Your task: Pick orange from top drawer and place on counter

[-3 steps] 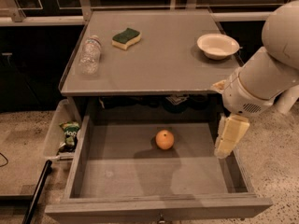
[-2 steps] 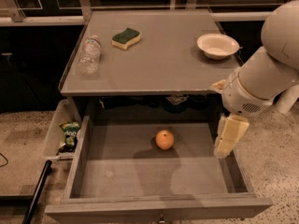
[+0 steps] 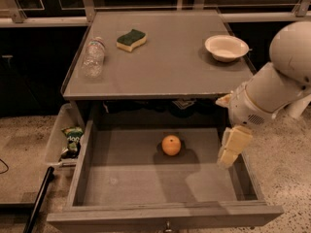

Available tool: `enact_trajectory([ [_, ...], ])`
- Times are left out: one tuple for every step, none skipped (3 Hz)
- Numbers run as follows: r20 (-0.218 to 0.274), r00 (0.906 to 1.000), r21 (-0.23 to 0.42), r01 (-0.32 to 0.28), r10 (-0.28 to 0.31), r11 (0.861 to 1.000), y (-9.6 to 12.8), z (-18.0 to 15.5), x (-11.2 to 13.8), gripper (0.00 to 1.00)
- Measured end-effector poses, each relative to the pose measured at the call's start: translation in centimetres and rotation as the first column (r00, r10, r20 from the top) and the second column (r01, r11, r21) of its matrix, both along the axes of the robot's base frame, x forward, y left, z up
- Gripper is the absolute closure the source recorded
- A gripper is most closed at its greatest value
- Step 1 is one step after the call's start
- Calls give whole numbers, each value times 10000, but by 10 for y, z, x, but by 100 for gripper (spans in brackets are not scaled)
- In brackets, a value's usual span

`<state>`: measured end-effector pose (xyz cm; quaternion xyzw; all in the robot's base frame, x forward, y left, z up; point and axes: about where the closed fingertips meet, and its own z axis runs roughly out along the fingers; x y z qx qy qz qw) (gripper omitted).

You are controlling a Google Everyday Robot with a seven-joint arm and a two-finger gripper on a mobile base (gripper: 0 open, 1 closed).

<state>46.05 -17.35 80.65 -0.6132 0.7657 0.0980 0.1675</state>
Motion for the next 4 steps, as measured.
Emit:
enact_trajectory([
  [-265, 9977, 972, 647, -624, 9932, 9, -54, 21, 0],
  [-383, 9960, 1725, 862, -808, 9812, 24, -96, 36, 0],
  [156, 9976, 2204, 626, -677, 9734, 39, -121, 52, 0],
  [861, 9956, 2523, 143, -372, 9676, 53, -141, 64, 0],
])
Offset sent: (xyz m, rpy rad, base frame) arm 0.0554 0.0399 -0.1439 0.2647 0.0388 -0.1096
